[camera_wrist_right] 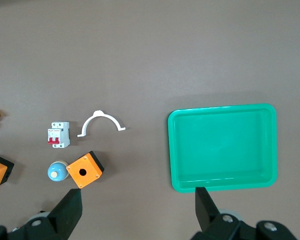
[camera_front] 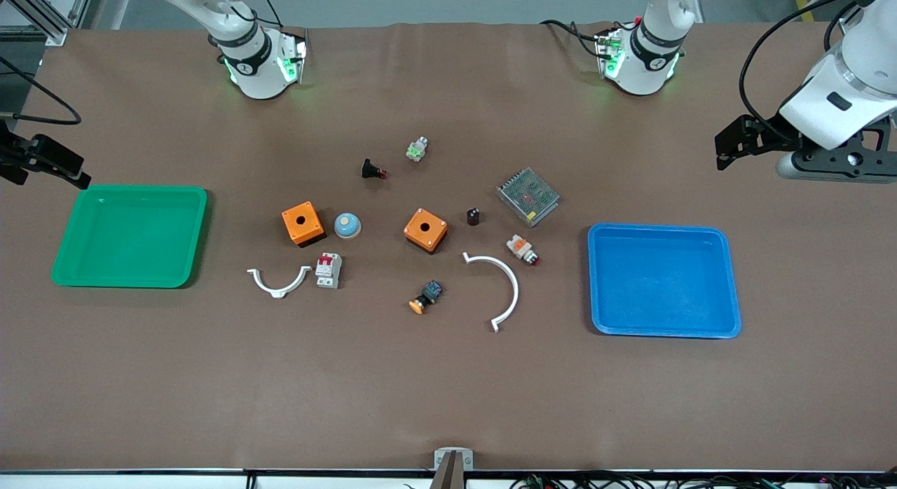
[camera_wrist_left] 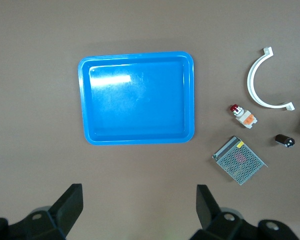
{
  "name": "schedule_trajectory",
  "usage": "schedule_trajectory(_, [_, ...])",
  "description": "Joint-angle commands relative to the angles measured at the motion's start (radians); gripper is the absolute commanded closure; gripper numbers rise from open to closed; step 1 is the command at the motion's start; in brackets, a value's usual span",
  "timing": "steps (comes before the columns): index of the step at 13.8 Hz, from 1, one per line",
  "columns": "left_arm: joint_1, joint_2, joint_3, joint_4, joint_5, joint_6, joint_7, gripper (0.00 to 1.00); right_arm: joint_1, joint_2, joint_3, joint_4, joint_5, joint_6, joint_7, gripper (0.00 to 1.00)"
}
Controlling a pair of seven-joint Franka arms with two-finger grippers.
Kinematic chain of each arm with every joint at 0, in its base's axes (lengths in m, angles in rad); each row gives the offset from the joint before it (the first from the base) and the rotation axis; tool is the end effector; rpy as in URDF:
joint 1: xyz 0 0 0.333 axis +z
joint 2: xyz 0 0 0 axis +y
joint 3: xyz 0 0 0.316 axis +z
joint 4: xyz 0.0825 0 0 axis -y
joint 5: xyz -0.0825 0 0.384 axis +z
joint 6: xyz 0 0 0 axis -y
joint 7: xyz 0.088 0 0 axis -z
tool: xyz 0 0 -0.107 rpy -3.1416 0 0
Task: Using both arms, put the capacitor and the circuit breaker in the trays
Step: 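Move the left gripper toward the brown capacitor while the right gripper reaches the breaker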
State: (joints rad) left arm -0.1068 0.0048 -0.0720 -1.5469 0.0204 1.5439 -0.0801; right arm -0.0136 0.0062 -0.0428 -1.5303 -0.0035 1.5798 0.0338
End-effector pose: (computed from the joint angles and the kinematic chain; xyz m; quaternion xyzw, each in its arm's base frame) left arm 0.5451 -0.0961 0.6308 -0.9987 0.0491 0.0026 0.0104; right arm 0.5570 -0.0317 0.6410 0.9987 -0.0451 0.0216 0.0021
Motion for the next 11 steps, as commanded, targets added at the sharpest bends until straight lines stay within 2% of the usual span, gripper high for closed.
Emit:
schedule_trajectory(1, [0.001, -0.006, 0.001, 0.007, -0.011, -0.011, 0.02, 0.0, -0.008, 0.012, 0.011, 0.024, -0.01, -0.006, 0.001, 0.0])
schedule_trajectory(7, [-0.022, 0.026, -0.012, 0.007, -0.008, -0.01, -0.003, 0.0, -0.009, 0.012, 0.011, 0.024, -0.012, -0.006, 0.001, 0.0])
schedule_trajectory(11, [-0.079, 0.113, -0.109, -0.007, -0.016, 0.05, -0.148, 0.0, -0.006, 0.011, 0.014, 0.025, -0.001, -0.007, 0.005, 0.0])
